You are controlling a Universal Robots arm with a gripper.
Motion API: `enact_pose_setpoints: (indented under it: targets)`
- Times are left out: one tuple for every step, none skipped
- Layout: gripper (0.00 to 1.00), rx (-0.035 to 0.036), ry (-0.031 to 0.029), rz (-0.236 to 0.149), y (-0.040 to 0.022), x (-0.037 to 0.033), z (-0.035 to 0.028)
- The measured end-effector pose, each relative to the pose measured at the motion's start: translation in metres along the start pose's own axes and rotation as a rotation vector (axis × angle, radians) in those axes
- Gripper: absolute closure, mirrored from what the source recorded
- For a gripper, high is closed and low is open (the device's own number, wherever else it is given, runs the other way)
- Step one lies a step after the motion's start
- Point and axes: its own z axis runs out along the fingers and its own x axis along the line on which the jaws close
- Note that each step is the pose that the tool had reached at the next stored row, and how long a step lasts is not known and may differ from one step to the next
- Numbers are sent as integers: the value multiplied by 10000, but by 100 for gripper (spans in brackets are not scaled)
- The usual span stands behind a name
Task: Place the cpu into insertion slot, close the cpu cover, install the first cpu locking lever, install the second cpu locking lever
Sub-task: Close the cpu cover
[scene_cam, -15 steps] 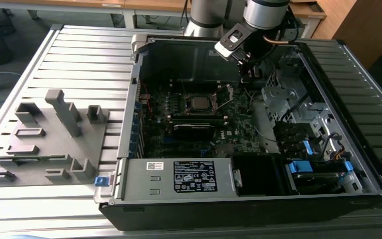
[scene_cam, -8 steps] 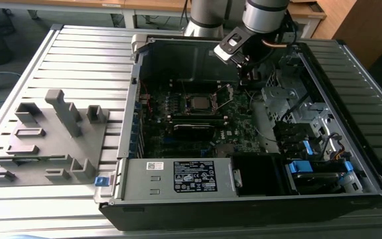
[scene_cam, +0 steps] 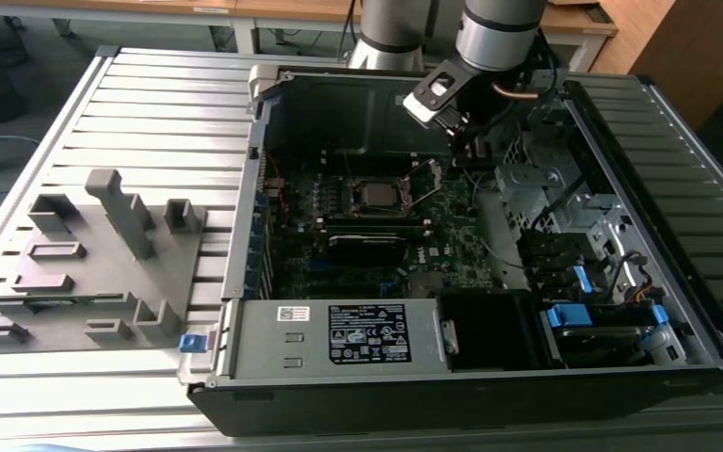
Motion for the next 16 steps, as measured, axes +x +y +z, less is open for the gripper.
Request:
enact_pose_setpoints:
  targets:
    - [89,0,0,6,0,0,7]
    - [89,0,-2,11,-1,0,10]
    - [89,1,-5,13,-1,-1,10]
    - [89,1,-3,16,-1,0,13]
    - [89,0,1,19,-1,0,20]
    - [89,-1,1,21,-1,0,29]
    - [89,0,-1,23,-1,0,36]
    - [89,0,-2,25,-2,0,41]
    - [89,0,-3,25,-2,0,42]
    - [89,1,-5,25,-2,-1,42]
    - [89,1,-5,25,-2,-1,43]
    - [89,0,-2,25,-2,0,44]
    - [89,0,-2,25,-2,0,45]
    - [89,0,-2,26,-2,0,46]
    - [89,0,-2,25,-2,0,46]
    - [89,1,-2,25,-2,0,47]
